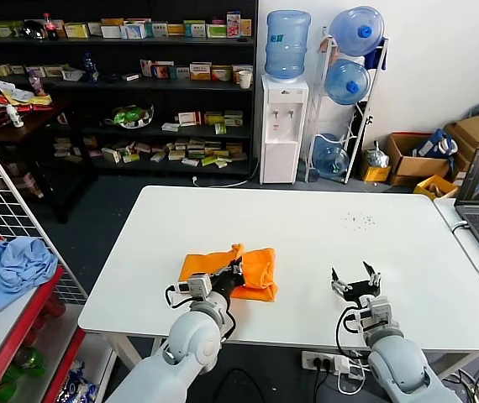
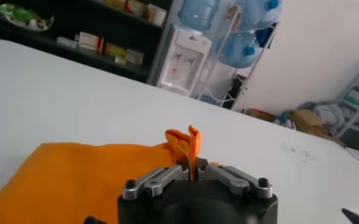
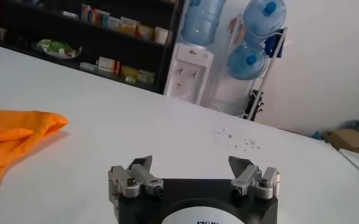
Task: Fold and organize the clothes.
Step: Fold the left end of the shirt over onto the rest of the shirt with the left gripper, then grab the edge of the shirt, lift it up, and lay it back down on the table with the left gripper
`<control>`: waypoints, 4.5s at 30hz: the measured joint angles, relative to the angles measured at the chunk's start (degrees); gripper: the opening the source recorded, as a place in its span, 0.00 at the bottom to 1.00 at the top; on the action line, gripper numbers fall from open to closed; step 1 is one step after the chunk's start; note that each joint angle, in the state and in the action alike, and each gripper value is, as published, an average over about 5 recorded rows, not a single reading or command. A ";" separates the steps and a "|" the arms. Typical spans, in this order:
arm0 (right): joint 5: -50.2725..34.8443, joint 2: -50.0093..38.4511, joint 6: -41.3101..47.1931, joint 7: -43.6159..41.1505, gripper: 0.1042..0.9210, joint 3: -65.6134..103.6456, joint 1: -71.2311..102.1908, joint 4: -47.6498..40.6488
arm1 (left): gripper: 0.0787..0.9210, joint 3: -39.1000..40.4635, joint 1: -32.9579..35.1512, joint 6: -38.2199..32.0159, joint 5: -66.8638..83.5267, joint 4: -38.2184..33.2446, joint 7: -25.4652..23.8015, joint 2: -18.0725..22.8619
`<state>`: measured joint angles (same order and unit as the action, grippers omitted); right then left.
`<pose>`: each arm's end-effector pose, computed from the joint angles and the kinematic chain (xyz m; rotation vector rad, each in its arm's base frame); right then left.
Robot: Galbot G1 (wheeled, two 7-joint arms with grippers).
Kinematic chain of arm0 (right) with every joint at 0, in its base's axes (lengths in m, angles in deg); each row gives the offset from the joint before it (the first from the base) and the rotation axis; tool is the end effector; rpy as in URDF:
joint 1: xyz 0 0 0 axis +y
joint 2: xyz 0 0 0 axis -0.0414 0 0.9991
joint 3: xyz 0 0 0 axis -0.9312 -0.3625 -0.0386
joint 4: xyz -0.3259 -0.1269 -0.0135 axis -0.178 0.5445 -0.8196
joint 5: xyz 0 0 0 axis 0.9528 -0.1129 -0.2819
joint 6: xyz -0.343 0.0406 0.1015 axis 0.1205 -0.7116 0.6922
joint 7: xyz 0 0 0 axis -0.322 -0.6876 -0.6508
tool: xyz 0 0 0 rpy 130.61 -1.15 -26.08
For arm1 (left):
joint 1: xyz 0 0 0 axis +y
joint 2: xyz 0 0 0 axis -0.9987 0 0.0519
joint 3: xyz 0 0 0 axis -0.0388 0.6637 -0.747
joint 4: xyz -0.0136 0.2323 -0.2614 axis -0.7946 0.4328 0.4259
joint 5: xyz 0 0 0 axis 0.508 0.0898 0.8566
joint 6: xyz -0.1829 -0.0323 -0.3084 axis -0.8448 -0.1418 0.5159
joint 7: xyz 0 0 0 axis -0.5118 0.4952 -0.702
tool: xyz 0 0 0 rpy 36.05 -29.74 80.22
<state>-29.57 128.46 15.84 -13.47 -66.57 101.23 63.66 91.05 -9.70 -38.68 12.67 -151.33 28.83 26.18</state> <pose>0.2983 -0.0885 -0.3530 0.0386 -2.7881 0.3724 0.3251 -0.1245 -0.3081 -0.3360 -2.6348 0.4469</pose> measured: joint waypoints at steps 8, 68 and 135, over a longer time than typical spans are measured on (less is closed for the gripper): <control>0.14 0.54 0.14 0.00 0.88 -0.52 -0.37 -0.18 | 0.31 1.47 -1.08 -4.09 -1.38 3.80 -1.47 4.55; -2.14 -2.82 -0.30 -2.46 0.88 0.22 0.22 0.96 | 0.78 -12.42 0.43 7.34 3.12 10.65 -26.15 -14.20; -1.91 1.45 -0.29 -1.98 0.88 -5.82 -5.80 -0.09 | 0.06 -22.48 -0.06 -1.92 -22.14 17.28 -18.73 -39.22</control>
<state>-31.48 129.91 15.55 -15.45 -72.39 95.43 63.57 68.57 -9.76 -40.61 -9.47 -134.05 10.10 -13.05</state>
